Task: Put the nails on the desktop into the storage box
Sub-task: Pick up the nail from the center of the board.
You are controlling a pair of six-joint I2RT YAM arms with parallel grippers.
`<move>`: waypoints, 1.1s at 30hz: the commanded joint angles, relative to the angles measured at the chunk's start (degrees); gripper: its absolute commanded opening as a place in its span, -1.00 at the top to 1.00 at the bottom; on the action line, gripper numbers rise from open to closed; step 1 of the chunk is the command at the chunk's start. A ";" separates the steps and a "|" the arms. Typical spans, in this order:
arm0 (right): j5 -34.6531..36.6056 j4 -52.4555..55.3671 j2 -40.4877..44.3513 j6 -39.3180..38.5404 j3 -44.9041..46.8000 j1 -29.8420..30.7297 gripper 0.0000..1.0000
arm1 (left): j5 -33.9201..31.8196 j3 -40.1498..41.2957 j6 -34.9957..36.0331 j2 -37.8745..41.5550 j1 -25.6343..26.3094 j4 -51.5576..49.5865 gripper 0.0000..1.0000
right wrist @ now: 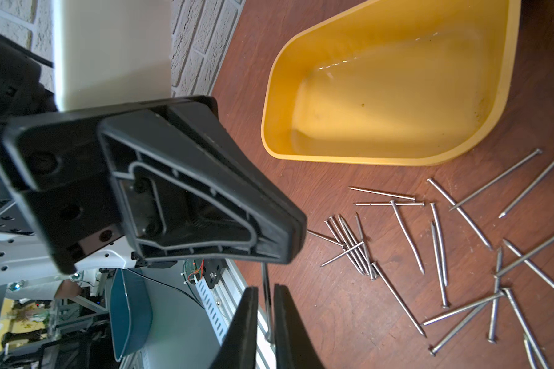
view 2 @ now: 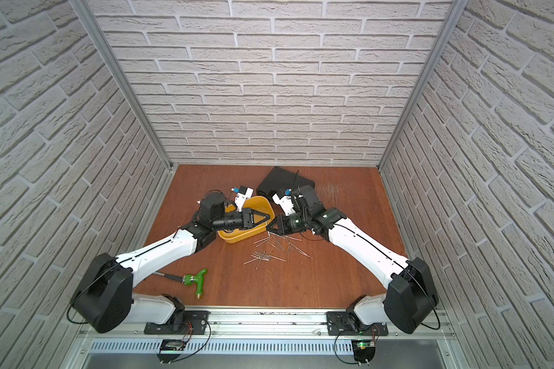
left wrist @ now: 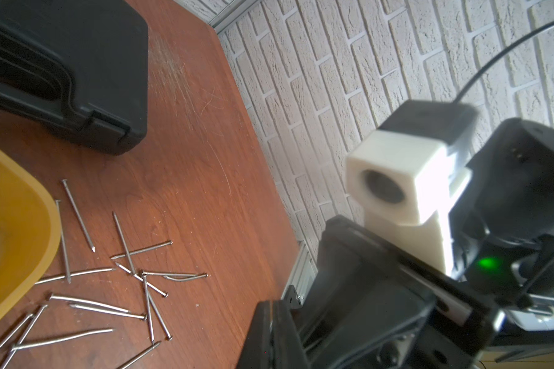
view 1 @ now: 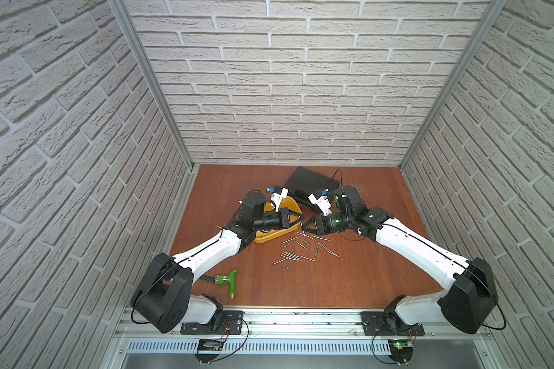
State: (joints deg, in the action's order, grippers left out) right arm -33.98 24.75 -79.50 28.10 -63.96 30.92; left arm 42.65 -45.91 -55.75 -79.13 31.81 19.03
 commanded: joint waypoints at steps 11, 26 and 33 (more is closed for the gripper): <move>7.14 2.67 1.13 -2.74 -3.45 -0.11 -0.29 | -2.05 -1.20 3.48 -0.68 -2.65 -8.28 1.00; 14.56 9.68 2.59 -6.53 -4.67 -0.84 -0.30 | -5.79 -5.33 12.51 1.69 -13.11 -33.24 1.00; 17.19 11.44 2.27 -8.50 -2.72 -0.64 -0.29 | -9.03 -12.38 20.68 2.89 -20.46 -51.02 1.00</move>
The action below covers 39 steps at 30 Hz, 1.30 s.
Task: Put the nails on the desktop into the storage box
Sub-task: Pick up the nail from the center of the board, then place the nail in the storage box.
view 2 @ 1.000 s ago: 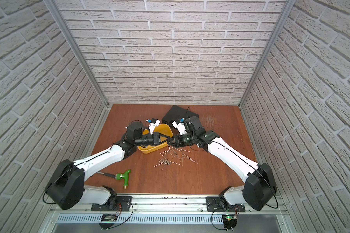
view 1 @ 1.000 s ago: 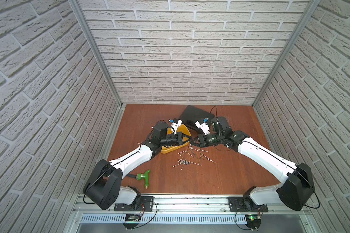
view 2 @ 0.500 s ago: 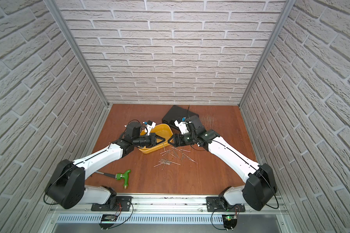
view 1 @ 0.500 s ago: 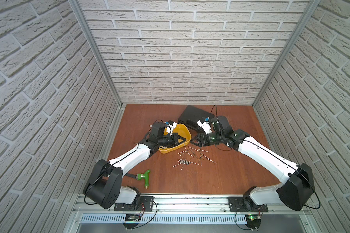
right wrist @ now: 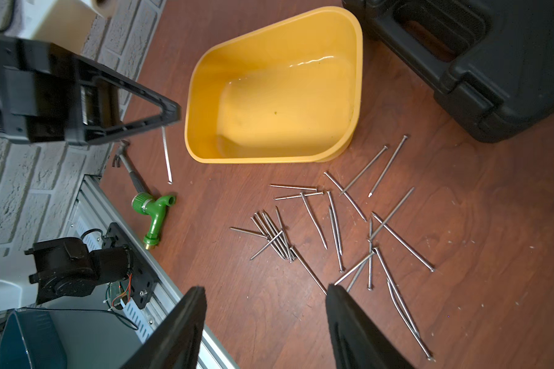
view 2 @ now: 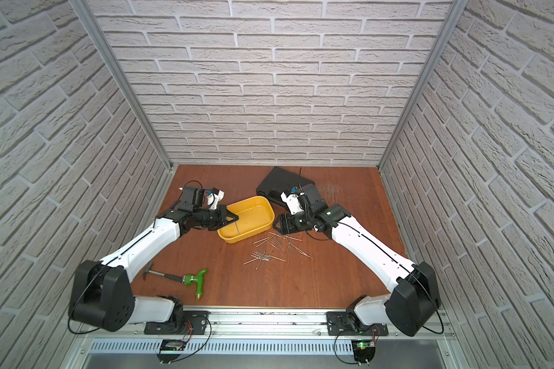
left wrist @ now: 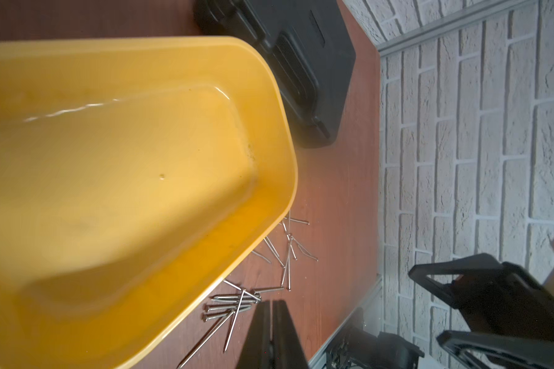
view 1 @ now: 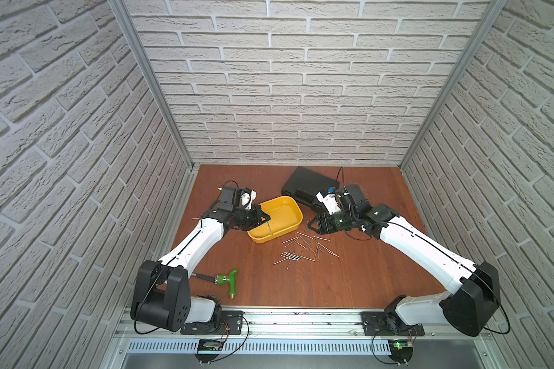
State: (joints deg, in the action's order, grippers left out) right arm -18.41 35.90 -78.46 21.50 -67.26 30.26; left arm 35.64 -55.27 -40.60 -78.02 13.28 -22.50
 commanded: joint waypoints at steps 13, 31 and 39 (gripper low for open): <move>4.45 0.64 -2.29 -4.00 2.09 4.96 -0.28 | -10.60 -16.20 17.53 -5.14 -12.22 -30.35 1.00; 9.27 2.54 -1.76 -5.15 4.86 8.15 -0.28 | -14.01 -25.55 17.52 -19.95 -7.16 -28.29 1.00; 11.10 4.09 -0.87 -6.09 5.34 8.42 -0.28 | -13.80 -27.80 14.47 -26.30 -3.90 -24.33 1.00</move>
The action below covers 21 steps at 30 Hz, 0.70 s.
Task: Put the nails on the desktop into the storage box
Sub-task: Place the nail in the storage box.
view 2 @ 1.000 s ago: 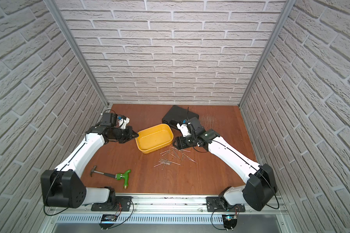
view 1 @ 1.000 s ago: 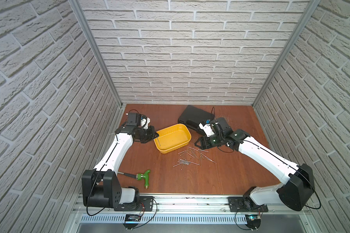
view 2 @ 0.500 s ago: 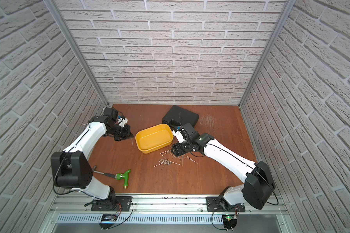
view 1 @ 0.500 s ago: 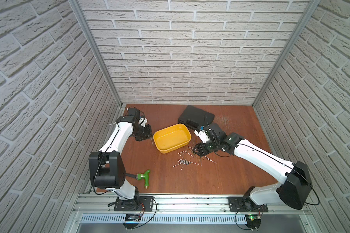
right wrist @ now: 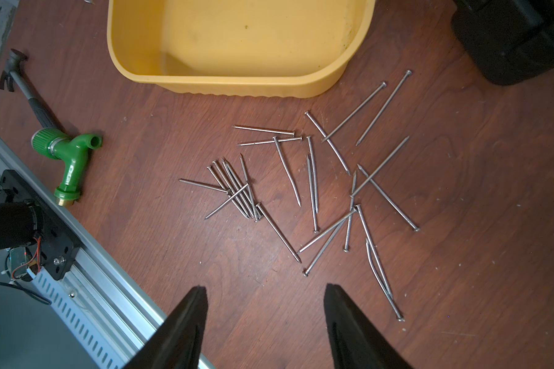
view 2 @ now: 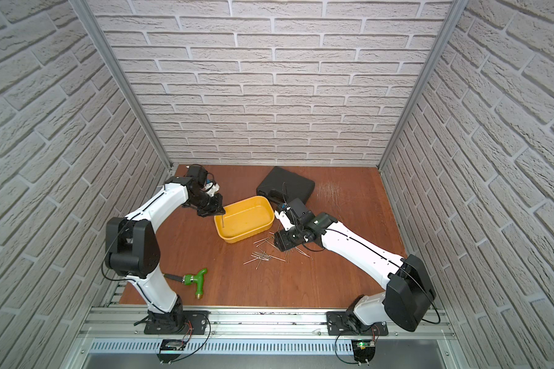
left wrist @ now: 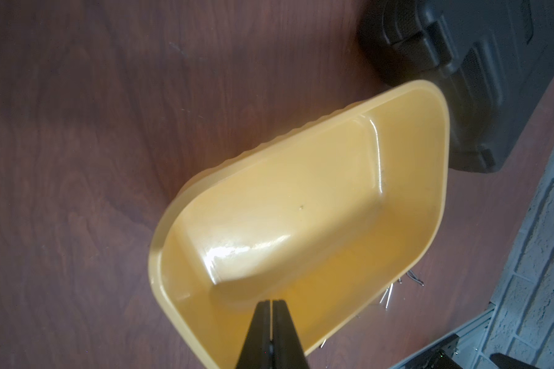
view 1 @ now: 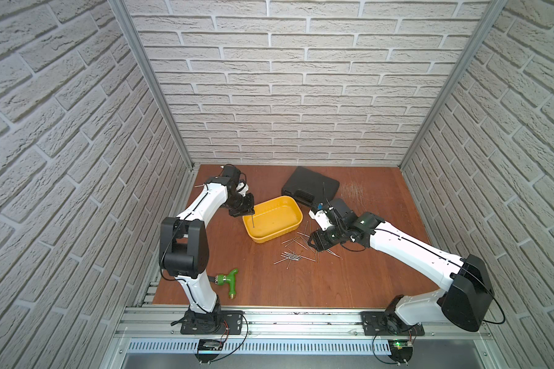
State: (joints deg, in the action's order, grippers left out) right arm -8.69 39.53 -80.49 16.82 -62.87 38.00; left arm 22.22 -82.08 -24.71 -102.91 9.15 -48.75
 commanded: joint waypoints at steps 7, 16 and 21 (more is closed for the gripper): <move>1.92 1.04 2.32 -1.80 2.27 0.76 -0.28 | -2.29 -0.76 -2.75 -3.79 0.72 4.62 1.00; 3.47 1.40 0.72 -1.06 3.00 0.67 -0.28 | -2.73 3.04 -4.95 -4.54 1.67 9.09 1.00; 5.39 2.55 -1.90 -0.04 2.96 0.50 -0.28 | -2.84 3.16 -5.32 -5.76 2.82 10.16 1.00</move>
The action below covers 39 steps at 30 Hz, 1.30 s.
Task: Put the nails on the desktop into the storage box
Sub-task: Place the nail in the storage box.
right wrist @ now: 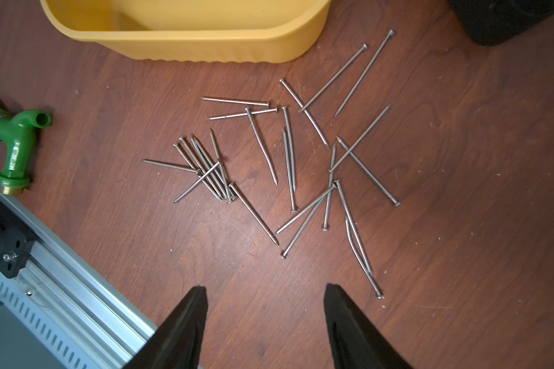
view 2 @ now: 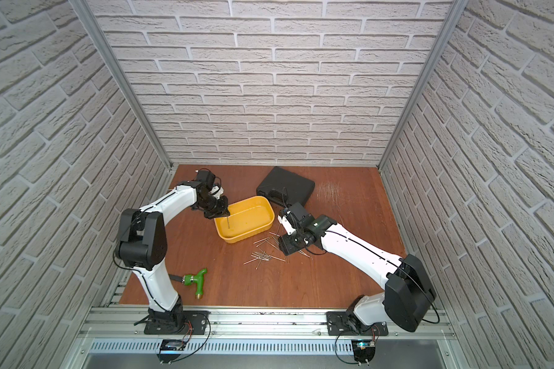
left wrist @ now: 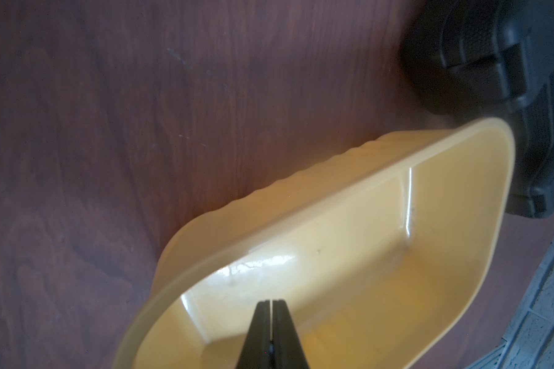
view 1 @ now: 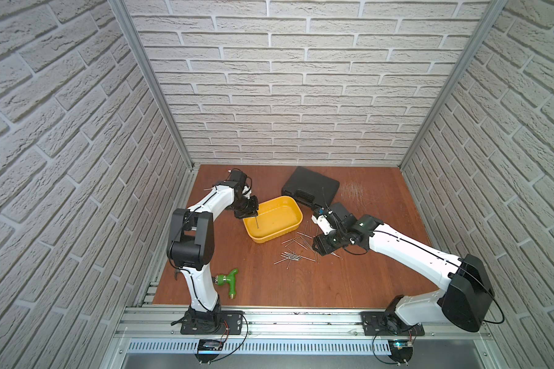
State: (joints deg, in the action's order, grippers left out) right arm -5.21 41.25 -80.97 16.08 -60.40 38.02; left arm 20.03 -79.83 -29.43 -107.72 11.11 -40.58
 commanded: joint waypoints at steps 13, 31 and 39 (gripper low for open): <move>2.17 1.06 -3.90 -2.28 3.40 -5.04 -0.26 | -0.39 1.42 -1.12 -3.38 1.90 2.70 0.97; 2.61 4.96 -15.80 -13.40 -7.97 -10.86 -0.20 | 0.06 2.42 -1.09 -0.30 1.89 2.00 0.42; 5.45 5.59 -21.96 -16.06 -11.29 -11.03 -0.14 | 1.52 5.34 -1.69 8.43 2.93 2.24 0.27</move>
State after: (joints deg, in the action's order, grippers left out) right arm -1.23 45.78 -102.19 2.26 -70.28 27.20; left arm 20.27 -75.53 -31.05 -103.61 13.17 -38.57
